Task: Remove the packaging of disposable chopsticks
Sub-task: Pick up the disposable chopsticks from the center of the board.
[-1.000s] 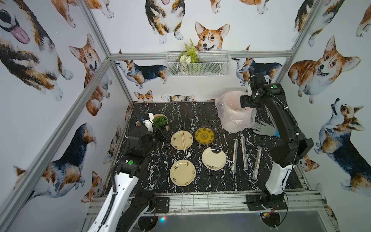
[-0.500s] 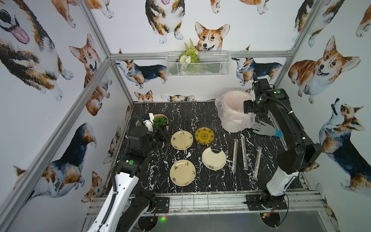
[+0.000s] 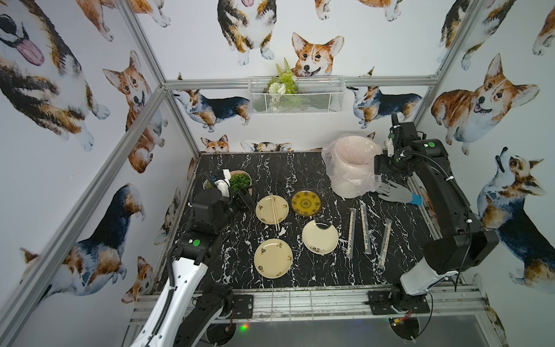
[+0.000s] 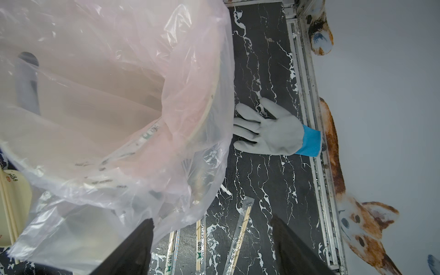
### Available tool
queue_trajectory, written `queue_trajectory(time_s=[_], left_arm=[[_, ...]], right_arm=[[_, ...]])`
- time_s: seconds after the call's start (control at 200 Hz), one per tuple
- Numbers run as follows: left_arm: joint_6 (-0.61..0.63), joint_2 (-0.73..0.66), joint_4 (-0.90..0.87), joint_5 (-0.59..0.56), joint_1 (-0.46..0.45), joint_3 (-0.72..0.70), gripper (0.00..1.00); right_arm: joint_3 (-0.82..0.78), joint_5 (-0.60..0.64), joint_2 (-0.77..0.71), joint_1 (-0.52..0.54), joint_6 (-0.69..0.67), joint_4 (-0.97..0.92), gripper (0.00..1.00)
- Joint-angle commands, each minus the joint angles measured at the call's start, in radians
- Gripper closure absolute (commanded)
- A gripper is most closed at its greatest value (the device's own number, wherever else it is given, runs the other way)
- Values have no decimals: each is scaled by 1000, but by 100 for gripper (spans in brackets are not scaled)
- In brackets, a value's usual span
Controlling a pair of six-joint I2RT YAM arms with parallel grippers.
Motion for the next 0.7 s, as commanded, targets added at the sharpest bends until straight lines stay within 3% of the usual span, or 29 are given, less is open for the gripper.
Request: queue_trajectory(time_s=[0.0,0.17,0.35,0.446,0.571,0.696], left_arm=[[0,-9,28,1,2,-2,44],[10,-17,25,0,2,-2,44],[41,-2,15,12,2,-2,44],[55,17,9,22,3,4,44],[53,49,19,55,2,4,44],[29,94,38,107,-2,2,44]], right_arm=[[-26,-53,-47,0,23,16,21],[-173,-84,-190,0,86,81,27],[-448,-149,-386,0,214,186,43],[-587,-201,-464,0,268,233,46],[-742,-256,-509,0,349,290,46],[-874,-312,-450,1,422,371,48]])
